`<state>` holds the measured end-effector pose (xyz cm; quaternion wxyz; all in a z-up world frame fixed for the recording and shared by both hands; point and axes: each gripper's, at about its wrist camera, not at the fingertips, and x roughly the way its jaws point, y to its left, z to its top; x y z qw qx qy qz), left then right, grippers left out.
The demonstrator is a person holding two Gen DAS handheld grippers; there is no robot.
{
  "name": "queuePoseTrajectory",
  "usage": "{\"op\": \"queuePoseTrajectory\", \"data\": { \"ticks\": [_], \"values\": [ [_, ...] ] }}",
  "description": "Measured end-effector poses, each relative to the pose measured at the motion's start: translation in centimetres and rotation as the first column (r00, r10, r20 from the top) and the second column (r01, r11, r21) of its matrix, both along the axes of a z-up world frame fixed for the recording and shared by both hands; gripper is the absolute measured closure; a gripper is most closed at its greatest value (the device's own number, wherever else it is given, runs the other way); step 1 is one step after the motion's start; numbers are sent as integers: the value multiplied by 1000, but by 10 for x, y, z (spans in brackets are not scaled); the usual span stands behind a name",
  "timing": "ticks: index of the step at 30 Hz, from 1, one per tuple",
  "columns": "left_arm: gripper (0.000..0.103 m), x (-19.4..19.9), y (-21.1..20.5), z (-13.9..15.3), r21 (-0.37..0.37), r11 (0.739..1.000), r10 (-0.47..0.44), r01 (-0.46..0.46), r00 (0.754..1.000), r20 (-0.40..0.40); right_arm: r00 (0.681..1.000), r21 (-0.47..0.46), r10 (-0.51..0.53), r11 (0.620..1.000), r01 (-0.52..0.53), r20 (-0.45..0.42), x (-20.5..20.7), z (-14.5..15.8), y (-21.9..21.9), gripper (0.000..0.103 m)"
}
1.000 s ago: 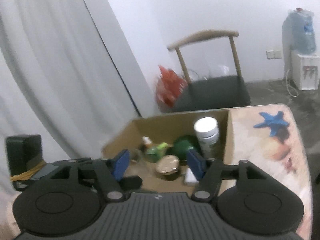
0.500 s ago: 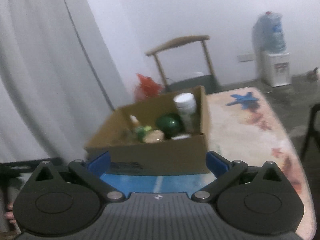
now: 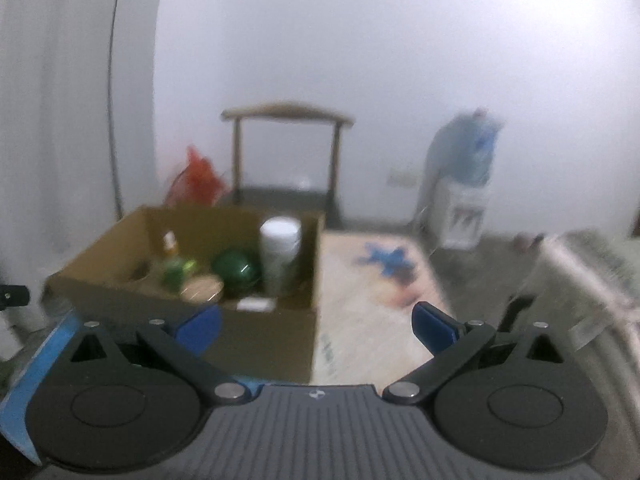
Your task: Organize rigid objects
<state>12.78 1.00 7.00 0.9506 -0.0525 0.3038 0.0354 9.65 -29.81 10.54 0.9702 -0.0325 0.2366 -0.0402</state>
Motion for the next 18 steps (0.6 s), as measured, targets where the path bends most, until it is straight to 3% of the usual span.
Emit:
{"op": "queuePoseTrajectory", "data": {
  "ticks": [3,9,13,18],
  "values": [
    [0,7,-5,-5,8,1000,-21,21,1000,-8,999,5,-10,1000,10,33,-2,-4,3,0],
    [0,20,-33,-15,50,991,-120,121,993,-8,999,116,10,993,-4,-51,17,-27,10,0],
    [0,28,-56,-19,89,976,-195,198,980,-36,998,139,37,990,-30,-48,24,-31,19,0],
    [0,34,-72,-14,71,960,-271,272,962,-27,996,159,48,987,-36,-70,35,-34,25,0]
  ]
}}
